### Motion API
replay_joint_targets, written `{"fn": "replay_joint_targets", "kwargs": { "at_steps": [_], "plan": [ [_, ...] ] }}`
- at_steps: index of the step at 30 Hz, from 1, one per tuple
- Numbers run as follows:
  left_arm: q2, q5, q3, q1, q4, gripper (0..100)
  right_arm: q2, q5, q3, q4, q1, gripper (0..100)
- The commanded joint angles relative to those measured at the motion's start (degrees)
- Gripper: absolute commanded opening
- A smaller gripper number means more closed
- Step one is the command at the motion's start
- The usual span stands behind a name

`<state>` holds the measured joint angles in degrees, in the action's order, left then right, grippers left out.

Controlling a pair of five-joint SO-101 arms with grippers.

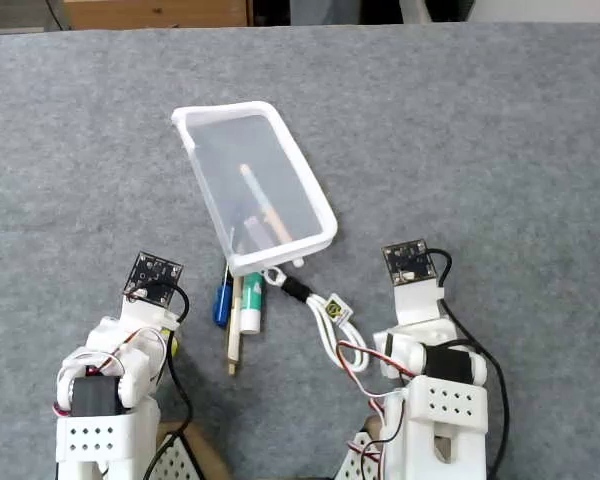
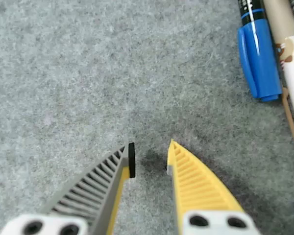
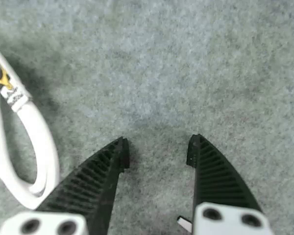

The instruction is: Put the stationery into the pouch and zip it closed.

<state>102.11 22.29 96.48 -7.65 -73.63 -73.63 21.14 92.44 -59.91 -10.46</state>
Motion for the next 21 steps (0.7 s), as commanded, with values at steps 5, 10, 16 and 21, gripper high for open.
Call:
{"fn": "replay_joint_targets", "kwargs": {
  "at_steps": [5,10,16,21],
  "plan": [
    [0.2,-0.4,0.9,0.7,1.1,14,-0.5,0.1,-0.1,0.7,-0.3,21.6],
    [0.2,-0.4,0.9,0.7,1.1,14,-0.5,0.1,-0.1,0.7,-0.3,21.6],
    [0.2,-0.4,0.9,0.7,1.3,14,-0.5,0.1,-0.1,0.7,-0.3,21.6],
    [0.2,-0.4,0.9,0.8,3.3,14,-0.5,0.1,-0.1,0.9,-0.3,21.6]
  ]
}}
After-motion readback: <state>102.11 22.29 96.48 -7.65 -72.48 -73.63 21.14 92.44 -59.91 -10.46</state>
